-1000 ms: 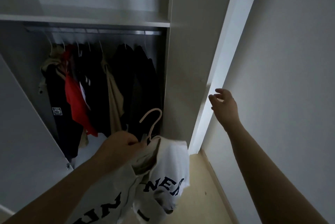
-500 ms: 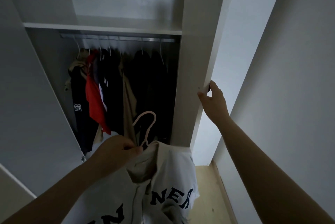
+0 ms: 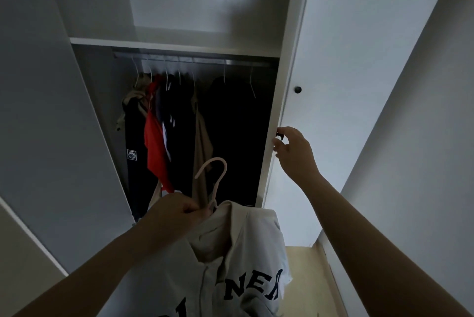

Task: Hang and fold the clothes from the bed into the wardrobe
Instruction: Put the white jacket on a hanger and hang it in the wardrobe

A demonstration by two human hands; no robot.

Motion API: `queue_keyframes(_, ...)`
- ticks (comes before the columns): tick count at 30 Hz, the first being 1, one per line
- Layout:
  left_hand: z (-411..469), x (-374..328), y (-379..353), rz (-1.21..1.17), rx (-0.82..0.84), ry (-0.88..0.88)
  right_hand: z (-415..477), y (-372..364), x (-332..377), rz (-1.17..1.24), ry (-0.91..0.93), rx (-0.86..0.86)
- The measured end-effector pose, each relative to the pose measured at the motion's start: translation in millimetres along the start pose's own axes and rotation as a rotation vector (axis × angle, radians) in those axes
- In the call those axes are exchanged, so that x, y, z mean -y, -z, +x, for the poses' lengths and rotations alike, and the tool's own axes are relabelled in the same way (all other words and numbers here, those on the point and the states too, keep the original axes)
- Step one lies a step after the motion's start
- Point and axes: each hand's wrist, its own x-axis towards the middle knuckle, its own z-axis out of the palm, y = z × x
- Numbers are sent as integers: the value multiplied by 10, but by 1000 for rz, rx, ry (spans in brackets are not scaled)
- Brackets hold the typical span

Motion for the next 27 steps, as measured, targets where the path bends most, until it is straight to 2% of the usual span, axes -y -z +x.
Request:
queue_keyframes(6,100,361,419,-64,6,21,229,-431,341,-202,47,42)
queue_keyframes(12,234,594,680,-85,8,30,500,-846,605,-368,47,-25)
queue_keyframes(17,432,795,813,-97,12,79,776,-1114,690,-338,34,1)
queue_keyframes(22,783,933,1019,19,-33,98,1122,-1478,760,-260,68,15)
queue_keyframes(27,1052,1114,1152,-7,-63,145,1518,-1873,815,-308,135,14)
